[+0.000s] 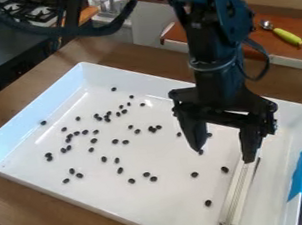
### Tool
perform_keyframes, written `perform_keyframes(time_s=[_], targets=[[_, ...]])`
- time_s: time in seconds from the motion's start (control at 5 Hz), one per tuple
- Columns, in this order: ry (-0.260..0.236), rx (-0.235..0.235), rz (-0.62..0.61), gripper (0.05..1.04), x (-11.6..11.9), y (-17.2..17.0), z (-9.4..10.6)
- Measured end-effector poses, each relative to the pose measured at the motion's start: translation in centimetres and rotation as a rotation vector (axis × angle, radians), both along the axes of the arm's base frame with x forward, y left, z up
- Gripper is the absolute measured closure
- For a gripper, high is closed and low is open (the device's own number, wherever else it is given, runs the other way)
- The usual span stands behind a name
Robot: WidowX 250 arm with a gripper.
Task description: Sweep into pile
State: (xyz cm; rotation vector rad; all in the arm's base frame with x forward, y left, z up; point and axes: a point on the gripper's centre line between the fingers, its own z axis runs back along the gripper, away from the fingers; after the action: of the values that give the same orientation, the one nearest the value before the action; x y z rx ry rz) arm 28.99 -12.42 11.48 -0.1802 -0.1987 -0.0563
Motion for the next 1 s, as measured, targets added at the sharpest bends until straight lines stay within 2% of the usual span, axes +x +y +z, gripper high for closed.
perform_keyframes(time_s=[0.2,0.6,1.0], targets=[[0.029,0.008,-0.002,0.089,-0.2,0.0,-0.9],[0.017,0.005,0.01,0.089,0.4,0.1,-2.2],[0.027,0.033,0.034,0.089,1.2,0.3,-4.0]])
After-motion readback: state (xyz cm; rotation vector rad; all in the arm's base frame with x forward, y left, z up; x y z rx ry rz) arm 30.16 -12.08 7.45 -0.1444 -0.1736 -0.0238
